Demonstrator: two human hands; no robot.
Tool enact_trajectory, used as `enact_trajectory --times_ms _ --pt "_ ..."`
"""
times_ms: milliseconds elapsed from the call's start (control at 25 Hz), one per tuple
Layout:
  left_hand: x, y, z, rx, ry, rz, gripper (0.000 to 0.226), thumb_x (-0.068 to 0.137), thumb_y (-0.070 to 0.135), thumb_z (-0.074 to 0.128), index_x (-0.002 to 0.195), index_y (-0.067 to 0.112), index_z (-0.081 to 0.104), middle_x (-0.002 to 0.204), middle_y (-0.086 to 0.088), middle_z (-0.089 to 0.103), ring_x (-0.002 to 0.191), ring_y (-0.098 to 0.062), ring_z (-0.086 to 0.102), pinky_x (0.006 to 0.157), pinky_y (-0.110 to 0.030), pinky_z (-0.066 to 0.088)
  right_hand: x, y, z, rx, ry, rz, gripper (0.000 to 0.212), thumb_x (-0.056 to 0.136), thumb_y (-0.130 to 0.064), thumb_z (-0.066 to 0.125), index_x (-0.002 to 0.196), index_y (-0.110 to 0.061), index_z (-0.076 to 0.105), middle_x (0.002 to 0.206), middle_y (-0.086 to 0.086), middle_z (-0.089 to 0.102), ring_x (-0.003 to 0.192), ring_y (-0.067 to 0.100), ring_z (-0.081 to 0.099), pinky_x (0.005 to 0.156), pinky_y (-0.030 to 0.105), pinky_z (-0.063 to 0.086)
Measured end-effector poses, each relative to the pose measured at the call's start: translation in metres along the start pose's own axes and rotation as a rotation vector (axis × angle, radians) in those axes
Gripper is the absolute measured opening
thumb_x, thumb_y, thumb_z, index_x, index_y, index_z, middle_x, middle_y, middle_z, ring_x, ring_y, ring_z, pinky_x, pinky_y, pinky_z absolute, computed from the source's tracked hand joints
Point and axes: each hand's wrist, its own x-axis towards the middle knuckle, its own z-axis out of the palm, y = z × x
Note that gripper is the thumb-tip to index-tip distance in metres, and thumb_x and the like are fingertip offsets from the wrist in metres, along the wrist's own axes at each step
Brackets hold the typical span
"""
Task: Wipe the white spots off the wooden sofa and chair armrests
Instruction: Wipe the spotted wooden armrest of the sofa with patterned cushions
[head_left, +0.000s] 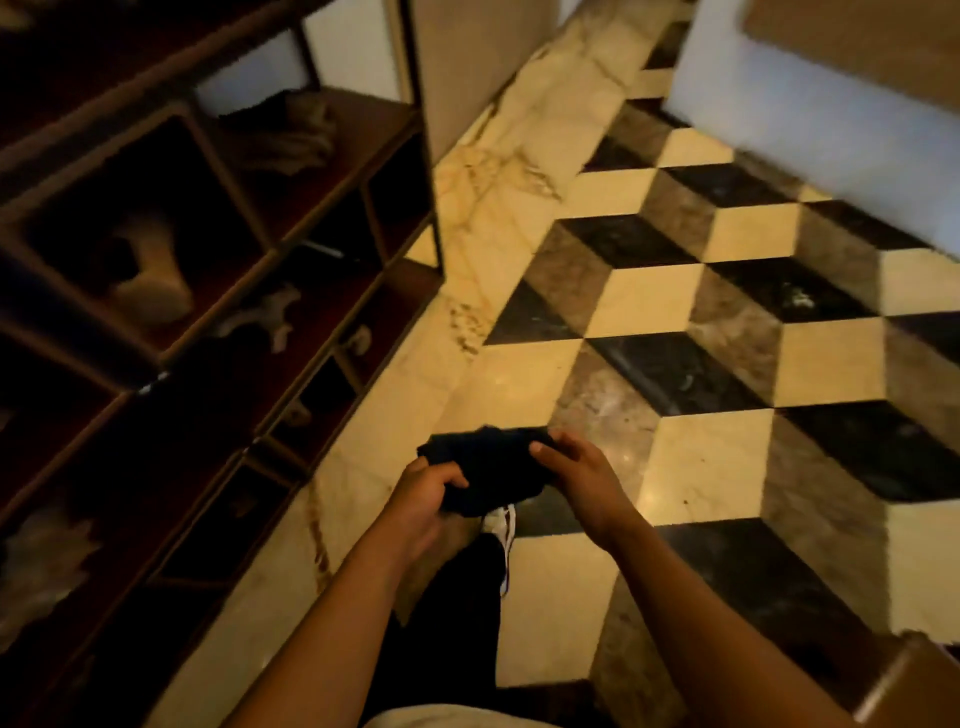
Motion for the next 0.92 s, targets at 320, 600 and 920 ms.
enact_trajectory --times_ms 320,600,920 --pt "0.162 0.071 0.233 0.685 -0.324 0.067 0.078 0.085 0.008 0.079 0.151 0.017 0.038 0.149 -0.021 0.051 0.131 -0.038 0.054 0.105 -0.051 0.048 0.069 -0.141 -0.184 -0.485 0.360 -0.132 0.013 0.097 -0.025 0.069 0.105 -0.036 0.067 0.096 -0.011 0.072 0.091 0.003 0.068 0.075 0.014 0.053" --pt "0.182 0.097 0.511 1.373 -1.332 0.747 0.070 0.075 0.012 0.081 0.138 0.033 0.058 0.164 0.005 0.028 0.154 -0.017 0.018 0.121 -0.042 0.029 0.023 -0.184 -0.377 -0.596 0.570 -0.102 0.014 0.100 -0.027 0.064 0.111 -0.034 0.067 0.106 -0.013 0.069 0.103 0.002 0.064 0.092 0.025 0.052" --pt "0.141 -0.012 0.846 1.622 -1.569 0.412 0.025 0.074 0.007 0.084 0.096 0.007 0.073 0.084 -0.013 0.071 0.080 -0.022 0.068 0.077 -0.045 0.055 -0.055 -0.124 -0.639 -0.160 1.089 -0.129 0.011 0.098 -0.028 0.067 0.106 -0.036 0.072 0.099 -0.013 0.073 0.095 0.006 0.070 0.085 0.029 0.059"
